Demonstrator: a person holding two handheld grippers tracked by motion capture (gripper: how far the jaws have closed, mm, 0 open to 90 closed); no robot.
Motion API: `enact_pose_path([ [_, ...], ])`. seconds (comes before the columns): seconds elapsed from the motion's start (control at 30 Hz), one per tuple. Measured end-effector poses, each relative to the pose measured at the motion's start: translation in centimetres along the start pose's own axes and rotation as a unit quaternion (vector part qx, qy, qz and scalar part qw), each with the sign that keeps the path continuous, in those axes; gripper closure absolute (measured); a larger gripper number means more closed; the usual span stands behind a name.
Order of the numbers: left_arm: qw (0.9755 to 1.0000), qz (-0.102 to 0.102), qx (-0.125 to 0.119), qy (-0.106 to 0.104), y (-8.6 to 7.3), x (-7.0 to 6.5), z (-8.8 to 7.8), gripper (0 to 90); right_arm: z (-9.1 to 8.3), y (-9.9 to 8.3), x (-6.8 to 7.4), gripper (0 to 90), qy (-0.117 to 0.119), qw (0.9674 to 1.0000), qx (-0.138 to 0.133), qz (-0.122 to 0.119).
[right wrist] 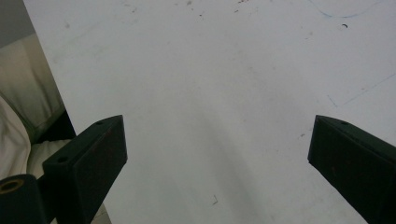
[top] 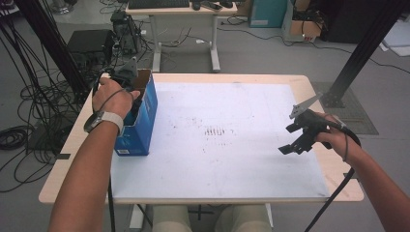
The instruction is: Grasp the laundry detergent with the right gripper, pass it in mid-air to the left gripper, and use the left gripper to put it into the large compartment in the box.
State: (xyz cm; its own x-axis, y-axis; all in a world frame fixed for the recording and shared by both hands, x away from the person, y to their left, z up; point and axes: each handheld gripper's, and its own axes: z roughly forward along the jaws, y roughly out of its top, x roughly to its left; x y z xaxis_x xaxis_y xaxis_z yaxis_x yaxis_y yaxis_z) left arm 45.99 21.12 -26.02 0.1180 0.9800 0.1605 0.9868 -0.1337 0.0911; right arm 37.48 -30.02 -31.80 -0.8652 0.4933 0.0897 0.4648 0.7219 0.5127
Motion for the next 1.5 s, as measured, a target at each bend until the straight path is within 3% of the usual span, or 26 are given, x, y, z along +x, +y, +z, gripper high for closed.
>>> enact_pose_path([
  [1.5, 1.0, -0.006, 0.002, -0.005, -0.09, 0.13, -0.04, 37.8, -0.03, -0.16, -0.12, 4.8, -0.002, 1.0, -0.002, 0.0],
])
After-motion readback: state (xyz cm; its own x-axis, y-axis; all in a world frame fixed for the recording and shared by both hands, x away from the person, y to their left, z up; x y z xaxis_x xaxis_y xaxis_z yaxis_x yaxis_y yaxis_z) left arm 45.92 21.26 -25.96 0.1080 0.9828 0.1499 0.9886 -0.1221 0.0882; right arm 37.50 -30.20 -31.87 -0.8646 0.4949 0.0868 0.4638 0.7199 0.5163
